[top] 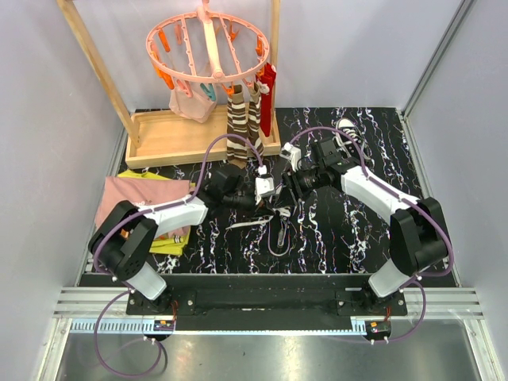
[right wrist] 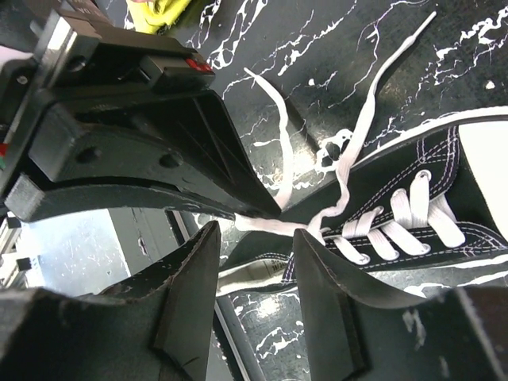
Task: Tie the shoes
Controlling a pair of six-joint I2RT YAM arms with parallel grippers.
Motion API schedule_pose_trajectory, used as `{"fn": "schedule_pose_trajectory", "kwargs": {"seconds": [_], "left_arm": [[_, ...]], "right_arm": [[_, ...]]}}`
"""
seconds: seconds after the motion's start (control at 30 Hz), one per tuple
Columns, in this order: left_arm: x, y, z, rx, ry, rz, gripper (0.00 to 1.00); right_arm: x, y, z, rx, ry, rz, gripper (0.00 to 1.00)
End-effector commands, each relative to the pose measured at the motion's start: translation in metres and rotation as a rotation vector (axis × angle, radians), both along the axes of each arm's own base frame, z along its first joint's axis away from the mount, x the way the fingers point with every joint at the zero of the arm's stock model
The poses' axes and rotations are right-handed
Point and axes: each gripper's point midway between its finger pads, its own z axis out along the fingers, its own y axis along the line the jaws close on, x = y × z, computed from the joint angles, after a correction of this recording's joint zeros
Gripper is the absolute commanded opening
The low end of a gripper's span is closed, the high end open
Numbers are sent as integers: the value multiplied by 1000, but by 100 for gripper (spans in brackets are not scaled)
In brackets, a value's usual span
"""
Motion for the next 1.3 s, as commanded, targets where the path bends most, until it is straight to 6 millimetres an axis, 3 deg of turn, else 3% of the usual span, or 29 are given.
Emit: {"fn": "schedule_pose_trajectory", "kwargs": {"seconds": [0.0,0.33,0.47,0.67,0.73,0.77,0.83,0.9,1.03,1.07,1.1,1.17,1.27], "left_arm": [[12,-17,29,-83,-74,-29,0],[12,-22,33,-107,-69,-45,0],[13,-22,33,-113,-73,-43,0],[13,-23,34,-117,-63,-36,3],[13,-22,34,-108,-66,-35,9],[12,-17,29,-82,-51,-29,24],[13,-8,31,-57,-98,-41,42],[11,14,21,-1,-96,-59,49],[44,64,16,91,-285,-90,52],[39,75,4,144,-251,-117,52],[48,77,10,159,-302,-139,52],[52,85,-4,215,-349,-214,53],[68,74,0,223,-425,-274,53]], "right_arm": [[1,10,9,51,-11,22,50],[3,10,-4,32,5,21,42],[2,11,-5,34,4,26,34],[4,11,-5,30,-7,22,3],[5,9,-4,25,-23,20,0],[4,8,-5,21,-28,20,0],[3,6,-5,12,-43,18,0],[1,3,-6,5,-50,14,0],[-2,0,-10,-4,-46,13,0],[-2,0,-11,-7,-49,13,0],[-2,-1,-10,-9,-51,11,0],[-2,-1,-11,-11,-52,9,0],[-1,-1,-9,-12,-57,3,0]]}}
